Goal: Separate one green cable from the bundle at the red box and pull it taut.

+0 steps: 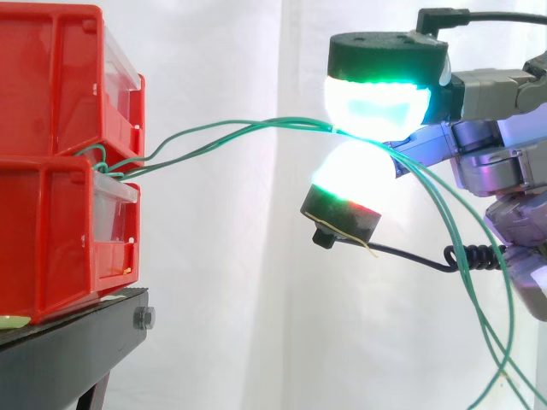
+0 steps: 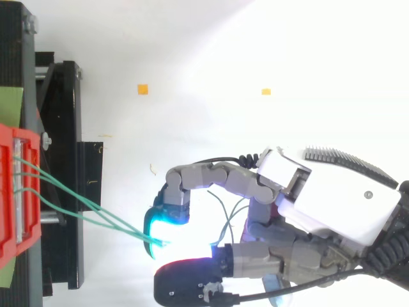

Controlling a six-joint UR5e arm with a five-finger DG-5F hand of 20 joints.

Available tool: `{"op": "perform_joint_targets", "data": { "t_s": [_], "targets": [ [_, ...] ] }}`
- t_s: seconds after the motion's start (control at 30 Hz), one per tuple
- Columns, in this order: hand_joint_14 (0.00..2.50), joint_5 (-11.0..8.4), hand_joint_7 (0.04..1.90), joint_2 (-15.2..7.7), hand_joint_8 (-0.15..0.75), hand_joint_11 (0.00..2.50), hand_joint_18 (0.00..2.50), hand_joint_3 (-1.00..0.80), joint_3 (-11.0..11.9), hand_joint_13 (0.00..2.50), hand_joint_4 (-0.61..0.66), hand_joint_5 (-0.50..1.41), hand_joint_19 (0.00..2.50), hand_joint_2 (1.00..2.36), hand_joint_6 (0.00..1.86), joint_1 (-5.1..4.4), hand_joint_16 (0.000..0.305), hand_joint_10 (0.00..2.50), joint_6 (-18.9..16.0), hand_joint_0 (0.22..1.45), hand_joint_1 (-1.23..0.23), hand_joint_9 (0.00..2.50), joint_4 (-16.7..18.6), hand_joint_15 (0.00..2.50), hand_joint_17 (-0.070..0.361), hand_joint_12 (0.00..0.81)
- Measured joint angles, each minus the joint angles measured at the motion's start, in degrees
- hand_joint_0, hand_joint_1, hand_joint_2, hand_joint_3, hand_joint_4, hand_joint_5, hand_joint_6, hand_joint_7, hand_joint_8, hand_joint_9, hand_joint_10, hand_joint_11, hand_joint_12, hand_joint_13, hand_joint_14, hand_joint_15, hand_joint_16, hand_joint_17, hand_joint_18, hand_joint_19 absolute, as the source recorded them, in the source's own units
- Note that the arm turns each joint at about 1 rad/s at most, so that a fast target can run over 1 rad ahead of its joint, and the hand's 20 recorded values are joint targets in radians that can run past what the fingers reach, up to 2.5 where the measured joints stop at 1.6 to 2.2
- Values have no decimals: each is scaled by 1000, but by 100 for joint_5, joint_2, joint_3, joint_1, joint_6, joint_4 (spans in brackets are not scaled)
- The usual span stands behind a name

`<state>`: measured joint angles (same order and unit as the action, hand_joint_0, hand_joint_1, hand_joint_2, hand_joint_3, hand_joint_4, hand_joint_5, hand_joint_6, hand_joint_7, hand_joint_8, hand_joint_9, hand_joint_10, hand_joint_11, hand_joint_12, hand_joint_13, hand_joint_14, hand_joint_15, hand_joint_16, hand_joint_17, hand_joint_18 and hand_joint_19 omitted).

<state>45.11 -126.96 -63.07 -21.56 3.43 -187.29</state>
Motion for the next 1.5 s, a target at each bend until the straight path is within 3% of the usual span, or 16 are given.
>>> {"op": "perform_joint_targets", "data": {
  "t_s": [0.33,0.7,0.83,1.03,1.3,1.37,1.5],
  "targets": [
    [15,-5,1366,0,17,484,1920,-90,0,2229,23,152,76,1008,503,2,73,2500,0,643,-796,2500,0,408,163,471],
    [18,12,1395,3,41,456,1865,-132,1,2243,70,151,61,1011,502,-1,69,2500,-1,625,-1007,2500,0,435,155,466],
    [21,20,1409,4,38,362,1756,-500,0,2233,66,148,155,1000,501,0,61,2500,-1,518,-925,2500,0,519,136,451],
    [21,20,1399,2,53,425,1851,-500,0,2304,79,151,88,1000,502,1,67,2500,0,434,-504,2500,2,562,151,458],
    [22,1,1399,-1,51,426,1860,-500,1,2336,80,150,103,1000,501,0,67,2500,0,440,-202,2500,6,620,151,465],
    [22,-1,1396,0,45,394,1812,-500,0,2318,75,149,145,1000,501,1,63,2500,0,485,-239,2500,7,637,142,457],
    [26,-2,1403,-2,23,364,1732,-500,1,2299,43,147,228,1000,500,1,57,2500,0,612,-484,2500,8,708,127,448]
  ]
}}
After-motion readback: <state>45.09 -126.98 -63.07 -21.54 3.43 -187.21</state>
